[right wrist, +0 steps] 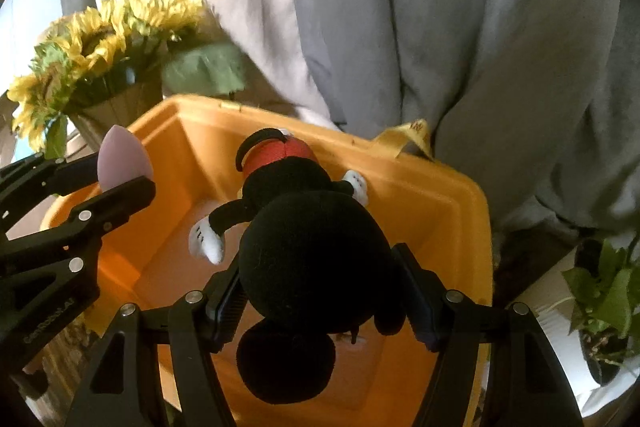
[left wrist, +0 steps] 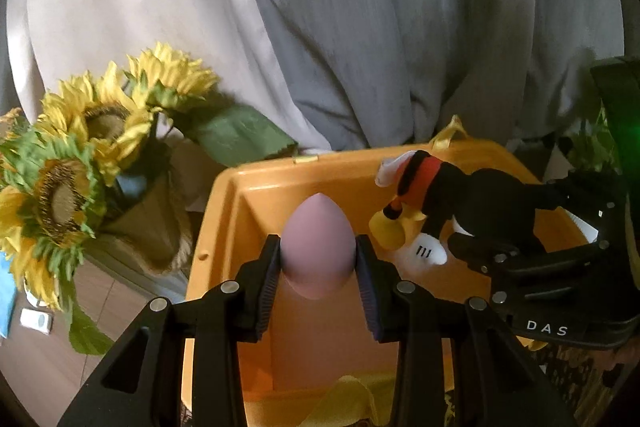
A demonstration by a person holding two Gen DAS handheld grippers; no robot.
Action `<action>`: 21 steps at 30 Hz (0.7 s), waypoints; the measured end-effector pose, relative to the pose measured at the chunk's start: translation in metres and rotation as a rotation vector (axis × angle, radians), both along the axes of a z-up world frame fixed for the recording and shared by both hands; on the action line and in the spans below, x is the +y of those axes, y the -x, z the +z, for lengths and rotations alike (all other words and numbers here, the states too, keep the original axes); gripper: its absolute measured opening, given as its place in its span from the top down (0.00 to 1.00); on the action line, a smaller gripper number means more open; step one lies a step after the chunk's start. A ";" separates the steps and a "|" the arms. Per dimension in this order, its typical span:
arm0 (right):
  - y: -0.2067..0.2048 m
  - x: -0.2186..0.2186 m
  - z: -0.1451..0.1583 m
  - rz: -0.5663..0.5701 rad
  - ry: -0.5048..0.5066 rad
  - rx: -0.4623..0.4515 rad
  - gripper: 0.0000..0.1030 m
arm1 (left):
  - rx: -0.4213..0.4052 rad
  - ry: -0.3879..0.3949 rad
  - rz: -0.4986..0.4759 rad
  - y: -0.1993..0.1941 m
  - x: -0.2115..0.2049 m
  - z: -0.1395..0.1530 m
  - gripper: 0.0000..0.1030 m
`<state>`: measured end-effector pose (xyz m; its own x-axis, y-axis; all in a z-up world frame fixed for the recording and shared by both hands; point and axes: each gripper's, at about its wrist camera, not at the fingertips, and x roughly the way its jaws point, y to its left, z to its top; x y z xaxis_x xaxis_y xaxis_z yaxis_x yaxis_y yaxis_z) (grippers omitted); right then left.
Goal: Organize soft objects
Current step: 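Open the left gripper over the crate while the right gripper releases Mickey inside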
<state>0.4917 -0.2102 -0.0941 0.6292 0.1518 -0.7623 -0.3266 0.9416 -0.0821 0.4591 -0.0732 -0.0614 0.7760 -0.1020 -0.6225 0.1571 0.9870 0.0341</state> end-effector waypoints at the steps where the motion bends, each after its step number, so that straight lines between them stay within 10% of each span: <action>1: -0.001 -0.001 -0.002 0.000 -0.004 0.010 0.32 | 0.007 -0.001 -0.002 -0.001 -0.001 -0.001 0.64; 21: 0.017 -0.007 0.017 -0.090 -0.005 -0.080 0.27 | 0.031 0.006 -0.010 0.003 0.002 0.001 0.34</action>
<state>0.4749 -0.2172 -0.0768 0.6994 0.0953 -0.7083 -0.2333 0.9672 -0.1002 0.4558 -0.0713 -0.0601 0.7550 -0.1135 -0.6458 0.1681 0.9855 0.0233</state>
